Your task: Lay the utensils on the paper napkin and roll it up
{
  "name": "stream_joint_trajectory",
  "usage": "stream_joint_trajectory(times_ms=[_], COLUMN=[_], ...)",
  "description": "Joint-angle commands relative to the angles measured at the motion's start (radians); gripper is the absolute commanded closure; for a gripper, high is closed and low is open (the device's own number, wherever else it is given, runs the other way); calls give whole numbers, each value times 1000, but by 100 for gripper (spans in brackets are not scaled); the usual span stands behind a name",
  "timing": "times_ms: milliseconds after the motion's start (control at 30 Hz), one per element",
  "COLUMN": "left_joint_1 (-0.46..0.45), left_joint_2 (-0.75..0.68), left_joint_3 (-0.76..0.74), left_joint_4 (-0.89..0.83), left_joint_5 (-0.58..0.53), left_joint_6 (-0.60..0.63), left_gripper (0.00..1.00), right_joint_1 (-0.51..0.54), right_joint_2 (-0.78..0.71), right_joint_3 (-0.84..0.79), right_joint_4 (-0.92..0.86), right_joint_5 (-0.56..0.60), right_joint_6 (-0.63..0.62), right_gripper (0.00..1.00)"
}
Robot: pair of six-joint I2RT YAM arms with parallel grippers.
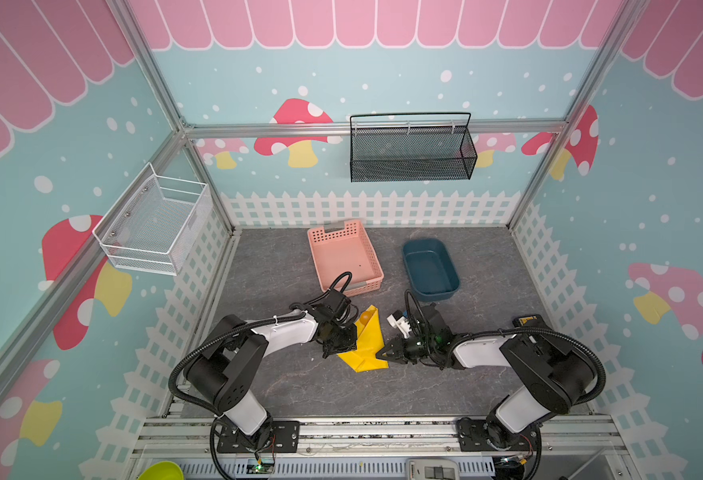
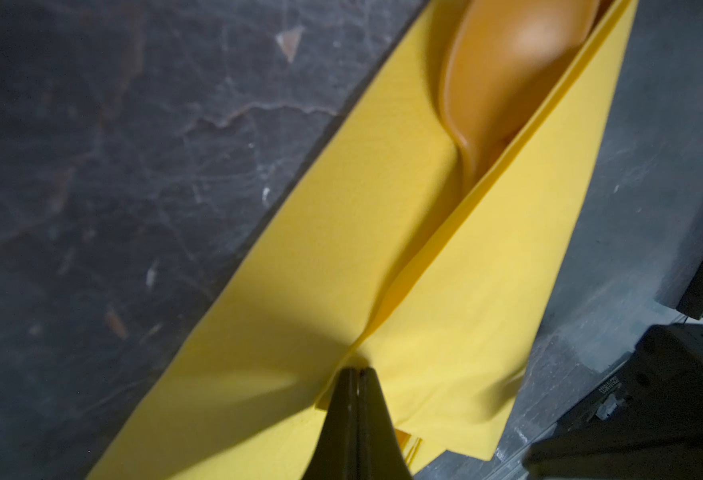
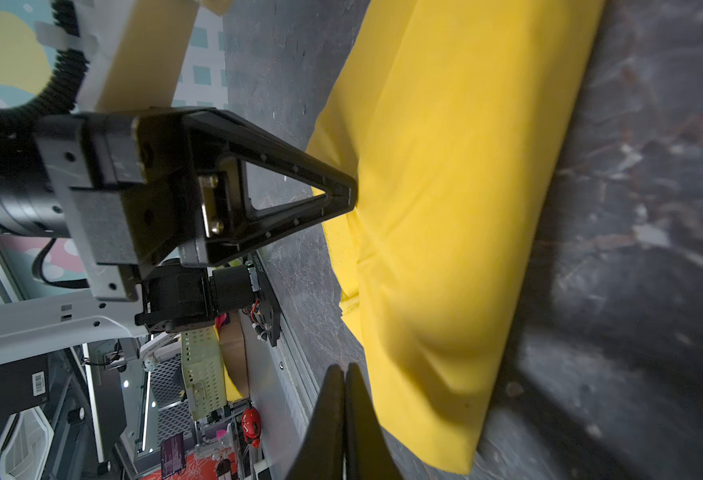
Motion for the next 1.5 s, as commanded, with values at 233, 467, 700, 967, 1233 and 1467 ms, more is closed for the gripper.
stream_joint_trajectory(times_ms=[233,467,700,967,1233,1467], left_joint_1=[-12,-15,-19,-19,-18,-21], left_joint_2=[28,36,53,60,56,34], left_joint_3=[38,49,58,63,77,93], left_joint_4=[-8,-8,-8,-8,-22,-32], left_joint_5=[7,9,11,13,8,7], left_joint_6=[12,11,13,13,18,20], left_gripper=[97,97,97,97,97,96], right_joint_1=[-1,-1,-1,-1,0,-1], right_joint_2=[39,34,49,100,121,121], right_joint_3=[-11,-28,-39,-51,-96,-123], right_joint_4=[21,43,143,184,173,191], right_joint_5=[2,11,-41,-54,21,55], right_joint_6=[-16,-2,32,47,63,84], right_gripper=[94,94,94,94,97,99])
